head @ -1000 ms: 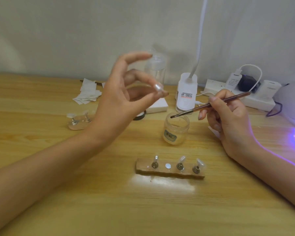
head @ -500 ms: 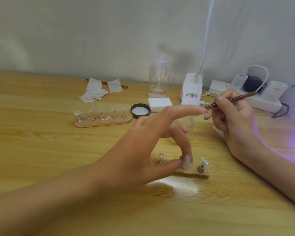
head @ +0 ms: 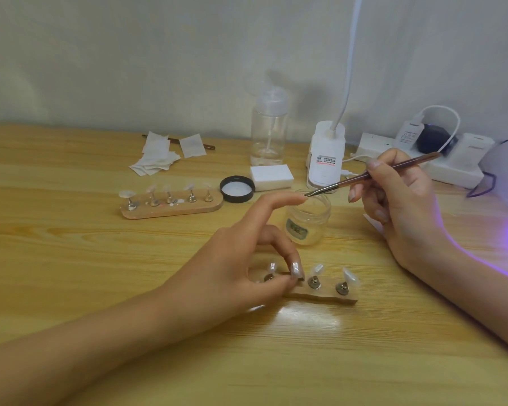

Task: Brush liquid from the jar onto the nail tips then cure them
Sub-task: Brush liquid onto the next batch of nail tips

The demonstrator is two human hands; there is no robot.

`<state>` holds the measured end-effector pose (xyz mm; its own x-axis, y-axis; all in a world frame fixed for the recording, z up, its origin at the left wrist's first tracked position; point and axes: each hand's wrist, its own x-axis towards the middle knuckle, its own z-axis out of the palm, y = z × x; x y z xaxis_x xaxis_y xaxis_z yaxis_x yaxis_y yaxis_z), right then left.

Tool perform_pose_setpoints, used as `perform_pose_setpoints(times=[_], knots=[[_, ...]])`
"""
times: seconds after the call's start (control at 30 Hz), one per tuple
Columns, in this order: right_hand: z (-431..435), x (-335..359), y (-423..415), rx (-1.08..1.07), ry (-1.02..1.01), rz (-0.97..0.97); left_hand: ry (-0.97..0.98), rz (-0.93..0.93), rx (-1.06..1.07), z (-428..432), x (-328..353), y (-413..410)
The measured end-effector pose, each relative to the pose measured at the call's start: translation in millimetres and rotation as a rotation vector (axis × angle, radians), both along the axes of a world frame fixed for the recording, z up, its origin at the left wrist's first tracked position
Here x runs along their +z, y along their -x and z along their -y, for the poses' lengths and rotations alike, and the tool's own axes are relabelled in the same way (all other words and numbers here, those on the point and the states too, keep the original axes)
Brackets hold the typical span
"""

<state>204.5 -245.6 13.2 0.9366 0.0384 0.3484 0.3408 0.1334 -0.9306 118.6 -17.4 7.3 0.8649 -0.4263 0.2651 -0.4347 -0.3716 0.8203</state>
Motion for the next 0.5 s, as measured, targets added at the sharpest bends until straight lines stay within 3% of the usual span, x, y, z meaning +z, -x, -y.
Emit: perform_pose_setpoints(times=[0.13,0.27,0.5], knots=[[0,1,0,-0.019,0.005,0.001,-0.040,-0.040,0.006,0,3,0],[0,2,1,-0.022,-0.009,-0.008,-0.181,0.072,0.029,7,10,-1],[0,2,0,-0.011,-0.018,-0.012,-0.225,0.194,0.088,21,7,2]])
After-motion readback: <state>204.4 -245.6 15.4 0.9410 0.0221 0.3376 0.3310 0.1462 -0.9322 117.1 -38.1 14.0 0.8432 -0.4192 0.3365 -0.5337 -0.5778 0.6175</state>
